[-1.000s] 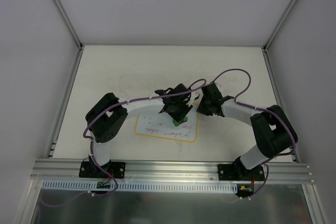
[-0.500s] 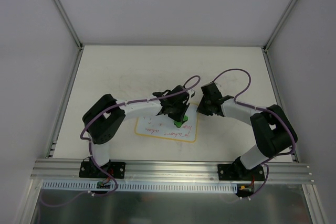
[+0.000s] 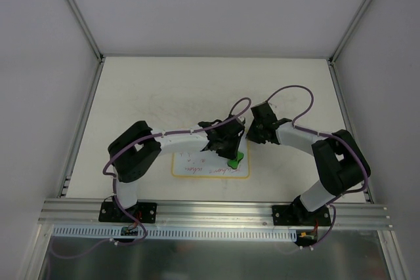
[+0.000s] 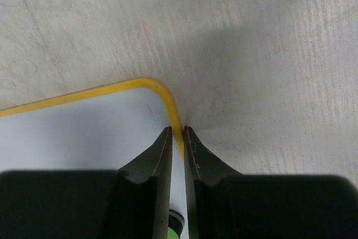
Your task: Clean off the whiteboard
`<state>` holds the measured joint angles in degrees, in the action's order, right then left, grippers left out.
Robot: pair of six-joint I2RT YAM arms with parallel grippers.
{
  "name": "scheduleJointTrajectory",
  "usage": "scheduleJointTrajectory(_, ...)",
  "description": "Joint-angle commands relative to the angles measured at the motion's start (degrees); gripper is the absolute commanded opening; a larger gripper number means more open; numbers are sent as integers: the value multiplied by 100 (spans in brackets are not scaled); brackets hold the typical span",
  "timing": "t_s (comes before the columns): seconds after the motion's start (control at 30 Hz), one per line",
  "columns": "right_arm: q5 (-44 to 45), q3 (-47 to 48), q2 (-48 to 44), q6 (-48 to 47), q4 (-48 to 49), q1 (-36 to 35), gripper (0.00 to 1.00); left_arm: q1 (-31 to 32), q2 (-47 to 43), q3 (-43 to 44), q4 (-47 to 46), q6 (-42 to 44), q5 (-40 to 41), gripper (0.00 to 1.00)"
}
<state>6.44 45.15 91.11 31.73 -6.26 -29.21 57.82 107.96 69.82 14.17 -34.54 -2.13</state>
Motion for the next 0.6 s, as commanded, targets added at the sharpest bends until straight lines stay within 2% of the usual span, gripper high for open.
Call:
scheduleJointTrajectory(0.0, 121, -261, 522, 44, -877, -6, 15, 124, 383, -118, 490, -605, 404, 0)
scheduleJointTrajectory(0.3, 130, -234, 548, 36, -929, -6, 16, -139, -64, -513, 947, -1072, 1074, 0)
scheduleJointTrajectory(0.4, 77, -199, 496, -96, -929, -5, 22, -368, -126, -601, 947, -1037, 1040, 0)
scheduleJointTrajectory(0.43, 68, -199, 434, -149, -947, 3, 27, -412, -100, -584, 947, -1011, 1013, 0)
scheduleJointTrajectory(0.5, 95, -199, 215, -245, -1104, -5, 32, -465, -65, -470, 947, -914, 1048, 0)
scheduleJointTrajectory(0.53, 77, -190, 136, -402, -1175, -6, 39, -465, -39, -417, 947, -888, 1065, 0)
scheduleJointTrajectory(0.57, 60, -182, 57, -482, -1384, -14, 41, -482, -12, -321, 947, -844, 1057, 0)
